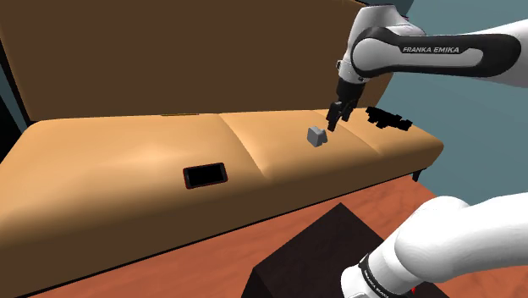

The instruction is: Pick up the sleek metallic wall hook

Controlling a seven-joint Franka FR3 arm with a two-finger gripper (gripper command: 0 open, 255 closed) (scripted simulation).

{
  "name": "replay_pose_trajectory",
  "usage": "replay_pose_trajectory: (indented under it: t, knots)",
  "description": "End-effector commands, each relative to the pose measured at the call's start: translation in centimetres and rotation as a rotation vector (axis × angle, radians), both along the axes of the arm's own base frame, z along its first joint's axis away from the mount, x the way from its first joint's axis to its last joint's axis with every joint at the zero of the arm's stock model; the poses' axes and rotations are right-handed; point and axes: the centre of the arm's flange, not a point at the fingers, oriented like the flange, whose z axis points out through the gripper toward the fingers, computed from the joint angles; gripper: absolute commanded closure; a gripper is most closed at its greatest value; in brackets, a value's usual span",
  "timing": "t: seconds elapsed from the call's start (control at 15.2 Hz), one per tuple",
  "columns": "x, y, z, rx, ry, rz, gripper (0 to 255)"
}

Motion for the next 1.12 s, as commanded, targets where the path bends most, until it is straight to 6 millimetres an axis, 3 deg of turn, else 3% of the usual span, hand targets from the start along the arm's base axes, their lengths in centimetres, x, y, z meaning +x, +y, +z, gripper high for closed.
replay_pose_trajectory:
  t: [0.0,1.06]
  knots:
    - [1.6,-1.5,-1.4,-0.007,-0.006,-0.001,0]
    - [14.6,-13.8,-11.2,-0.056,-0.048,-0.016,0]
